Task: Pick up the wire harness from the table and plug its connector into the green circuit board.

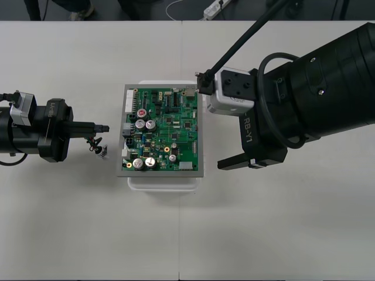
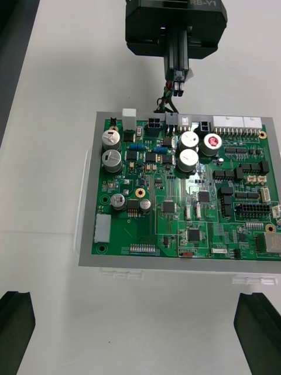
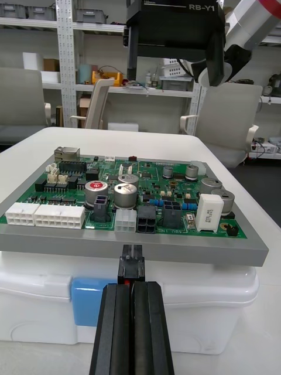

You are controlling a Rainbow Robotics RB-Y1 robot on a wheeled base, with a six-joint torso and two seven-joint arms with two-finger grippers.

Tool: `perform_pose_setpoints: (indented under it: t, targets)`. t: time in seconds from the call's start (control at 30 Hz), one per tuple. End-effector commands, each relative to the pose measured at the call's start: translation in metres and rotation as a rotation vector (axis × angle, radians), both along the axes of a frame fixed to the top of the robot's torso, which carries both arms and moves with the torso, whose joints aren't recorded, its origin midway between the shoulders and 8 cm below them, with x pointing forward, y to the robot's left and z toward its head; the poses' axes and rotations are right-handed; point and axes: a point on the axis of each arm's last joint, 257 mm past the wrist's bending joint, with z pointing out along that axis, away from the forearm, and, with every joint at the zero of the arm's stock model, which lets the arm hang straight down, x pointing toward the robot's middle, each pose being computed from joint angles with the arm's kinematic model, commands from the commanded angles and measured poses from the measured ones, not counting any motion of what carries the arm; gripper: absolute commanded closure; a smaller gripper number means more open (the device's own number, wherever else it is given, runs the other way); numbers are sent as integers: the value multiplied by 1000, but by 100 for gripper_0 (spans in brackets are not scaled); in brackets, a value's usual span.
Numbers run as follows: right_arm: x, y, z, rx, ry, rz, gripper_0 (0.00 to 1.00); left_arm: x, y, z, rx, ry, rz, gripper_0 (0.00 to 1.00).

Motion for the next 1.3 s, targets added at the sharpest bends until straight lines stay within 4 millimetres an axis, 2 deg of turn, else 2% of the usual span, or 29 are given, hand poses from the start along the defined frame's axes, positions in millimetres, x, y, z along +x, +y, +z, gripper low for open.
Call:
perform_pose_setpoints:
  t: [0.03,0.63,0.97,1.3]
  targets:
    - [1,-7,-5,-38,-20,0,0,-5,-16,14,-6,-55,-66,100]
    - [5,-8,17,45,24,-10,0,-4,-30,17,-14,-50,-91,100]
    - [10,-11,26,67,20,-18,0,-8,-34,8,12,-40,-111,100]
    - [10,-12,35,88,10,-17,0,-9,-35,10,8,-45,-114,100]
